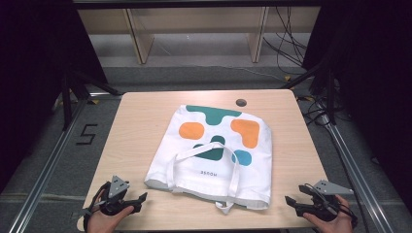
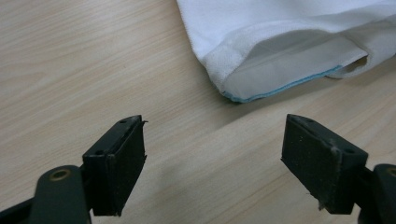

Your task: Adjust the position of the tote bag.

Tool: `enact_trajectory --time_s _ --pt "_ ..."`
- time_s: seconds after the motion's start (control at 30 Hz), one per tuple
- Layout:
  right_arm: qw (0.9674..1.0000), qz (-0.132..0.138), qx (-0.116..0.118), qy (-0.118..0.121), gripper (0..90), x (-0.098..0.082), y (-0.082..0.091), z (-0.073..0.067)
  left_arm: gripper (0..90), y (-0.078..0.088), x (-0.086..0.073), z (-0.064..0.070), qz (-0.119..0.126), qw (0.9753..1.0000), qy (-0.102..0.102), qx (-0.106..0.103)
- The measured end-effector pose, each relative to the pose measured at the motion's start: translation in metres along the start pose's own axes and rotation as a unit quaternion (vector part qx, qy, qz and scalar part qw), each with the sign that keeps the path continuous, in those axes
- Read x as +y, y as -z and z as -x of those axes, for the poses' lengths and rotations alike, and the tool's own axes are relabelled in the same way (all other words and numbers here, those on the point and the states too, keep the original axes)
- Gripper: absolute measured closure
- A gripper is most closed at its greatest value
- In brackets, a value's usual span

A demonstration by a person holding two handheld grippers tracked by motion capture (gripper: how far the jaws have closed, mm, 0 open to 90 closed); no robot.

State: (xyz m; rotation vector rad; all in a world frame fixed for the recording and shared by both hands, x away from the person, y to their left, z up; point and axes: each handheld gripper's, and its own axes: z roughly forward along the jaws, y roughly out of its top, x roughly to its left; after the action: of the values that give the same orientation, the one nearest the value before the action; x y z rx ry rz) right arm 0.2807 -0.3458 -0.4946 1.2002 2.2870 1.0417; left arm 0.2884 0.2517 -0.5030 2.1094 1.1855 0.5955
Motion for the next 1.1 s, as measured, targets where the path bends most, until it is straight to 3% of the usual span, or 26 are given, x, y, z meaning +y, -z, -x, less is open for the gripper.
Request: enact_trajectory --time_s 0.03,0.07,0.13,0.2,0.23,0.3,0.33,0.4,0.43,0.47,0.5,0.63,0.67,0.73,0.77,0.8,0.9,0.93,1.03,1.07,1.1 --pt "0.9995 -0.002 -0.001 -0.031 30.3 0.0 0.0 -0.006 20.7 0.0 0.0 0.0 0.0 1.0 0.002 -0.001" --pt "0.9991 0.002 0.002 -0.042 30.3 0.002 0.0 -0.008 20.7 0.0 0.0 0.0 0.0 1.0 0.002 -0.001" --pt "0.9991 0.002 0.002 -0.042 30.3 0.002 0.0 -0.008 20.7 0.0 0.0 0.0 -0.002 1.0 0.001 -0.002" --pt "0.9997 0.008 0.0 -0.025 30.3 0.002 -0.001 -0.007 20.7 -0.001 0.0 0.001 0.0 1.0 0.002 -0.001" --pt "0.9992 0.005 0.003 -0.04 30.3 0.002 -0.001 -0.01 20.7 0.0 0.001 0.0 0.0 1.0 0.0 -0.002" --pt "0.9997 0.011 0.006 -0.021 30.3 0.003 -0.002 -0.008 20.8 0.0 0.001 0.0 0.001 1.0 0.007 -0.007" --pt "0.9994 0.008 0.008 -0.031 30.3 0.004 -0.002 -0.011 20.8 -0.001 0.002 0.001 -0.001 0.9999 0.009 -0.009" --pt "0.9997 0.01 0.008 -0.02 30.1 0.004 -0.003 -0.011 20.7 -0.003 0.003 0.002 -0.003 0.9999 0.009 -0.009" --pt "0.9992 0.004 0.012 -0.037 30.1 0.004 -0.002 -0.016 20.6 -0.003 0.003 0.002 -0.003 0.9999 0.009 -0.009" --pt "0.9998 0.012 0.012 -0.011 30.1 0.006 -0.004 -0.014 20.6 -0.004 0.004 0.003 -0.002 1.0 0.006 -0.007" --pt "0.9995 0.015 0.02 -0.02 30.0 0.007 -0.004 -0.015 20.6 -0.004 0.004 0.003 -0.002 1.0 0.006 -0.007" --pt "0.9993 0.017 0.032 -0.013 29.5 0.01 -0.006 -0.022 20.7 -0.005 0.007 0.004 0.002 1.0 0.004 -0.006" --pt "0.9986 0.013 0.043 -0.029 29.5 0.011 -0.005 -0.026 20.7 -0.005 0.008 0.005 0.003 1.0 0.001 -0.002" --pt "0.999 0.009 0.038 -0.02 29.4 0.011 -0.006 -0.026 20.8 -0.006 0.01 0.006 0.003 1.0 0.005 -0.004" --pt "0.9991 0.018 0.037 -0.004 29.2 0.012 -0.009 -0.026 20.9 -0.008 0.012 0.008 0.006 1.0 -0.001 -0.002" --pt "0.999 0.014 0.038 -0.016 29.2 0.013 -0.008 -0.03 20.9 -0.008 0.012 0.008 0.006 1.0 -0.001 -0.002" --pt "0.999 0.01 0.043 -0.006 29.0 0.015 -0.007 -0.032 21.1 -0.009 0.015 0.01 0.006 0.9999 0.001 -0.012" --pt "0.9986 0.017 0.048 0.014 27.5 0.017 -0.01 -0.035 21.1 -0.01 0.017 0.01 0.009 0.9999 -0.004 -0.009" --pt "0.9987 0.008 0.05 0.002 27.5 0.018 -0.01 -0.04 21.5 -0.013 0.019 0.01 0.012 0.9998 0.003 -0.013" --pt "0.9974 0.019 0.065 0.024 27.5 0.021 -0.012 -0.04 22.9 -0.017 0.021 0.01 0.021 0.9995 0.017 -0.016" --pt "0.9978 0.016 0.058 0.03 27.4 0.021 -0.013 -0.042 23.9 -0.018 0.023 0.009 0.02 0.9996 0.014 -0.013"
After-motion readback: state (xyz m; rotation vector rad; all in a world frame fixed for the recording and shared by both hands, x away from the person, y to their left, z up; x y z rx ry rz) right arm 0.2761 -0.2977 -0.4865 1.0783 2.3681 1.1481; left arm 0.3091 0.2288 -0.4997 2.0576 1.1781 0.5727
